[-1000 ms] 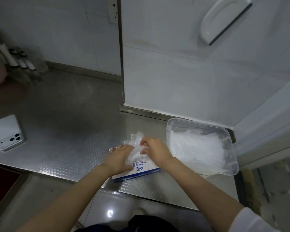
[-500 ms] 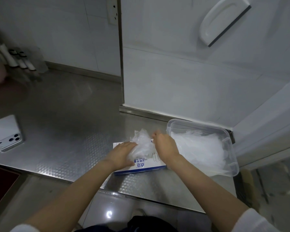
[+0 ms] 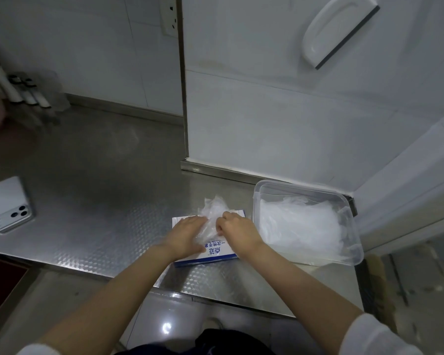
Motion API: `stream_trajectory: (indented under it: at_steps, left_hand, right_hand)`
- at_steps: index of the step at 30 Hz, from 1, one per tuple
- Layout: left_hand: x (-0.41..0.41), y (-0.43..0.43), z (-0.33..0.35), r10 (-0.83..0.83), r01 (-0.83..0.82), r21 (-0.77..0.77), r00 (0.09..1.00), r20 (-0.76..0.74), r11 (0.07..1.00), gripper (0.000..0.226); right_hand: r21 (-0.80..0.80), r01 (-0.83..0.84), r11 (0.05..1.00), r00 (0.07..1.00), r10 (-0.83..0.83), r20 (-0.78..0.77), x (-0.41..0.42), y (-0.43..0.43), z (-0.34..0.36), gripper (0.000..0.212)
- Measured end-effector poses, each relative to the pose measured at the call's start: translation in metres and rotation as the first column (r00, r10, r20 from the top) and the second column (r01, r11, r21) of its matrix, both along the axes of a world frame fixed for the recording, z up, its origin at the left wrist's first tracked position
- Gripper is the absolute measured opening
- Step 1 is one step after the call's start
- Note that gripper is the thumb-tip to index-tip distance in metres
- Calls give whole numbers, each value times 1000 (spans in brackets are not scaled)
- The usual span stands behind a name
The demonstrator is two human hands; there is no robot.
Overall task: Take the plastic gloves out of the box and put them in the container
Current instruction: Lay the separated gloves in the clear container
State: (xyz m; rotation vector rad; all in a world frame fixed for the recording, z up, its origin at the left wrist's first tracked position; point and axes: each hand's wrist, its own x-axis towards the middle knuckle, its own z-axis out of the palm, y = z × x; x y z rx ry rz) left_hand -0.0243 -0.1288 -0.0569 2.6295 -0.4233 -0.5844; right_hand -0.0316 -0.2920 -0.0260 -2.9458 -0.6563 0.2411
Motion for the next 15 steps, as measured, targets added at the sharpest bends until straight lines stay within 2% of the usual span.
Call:
stream_trajectory:
  at_steps: [7, 12, 15]
  left_hand:
    - [0, 1, -2, 18, -18, 4, 1000, -6, 1000, 83]
    - [-1, 5, 2, -19, 20, 7, 999, -28, 1000, 79]
    - [-1, 4, 5, -38, 38, 7, 999, -23, 999, 79]
  right_hand:
    - [156, 147, 977, 989, -145, -23, 9, -6, 12, 20]
    - [285, 312, 906, 948, -315, -34, 14, -21, 23, 13]
    - [288, 339, 896, 937, -348, -20, 14, -27, 24, 14]
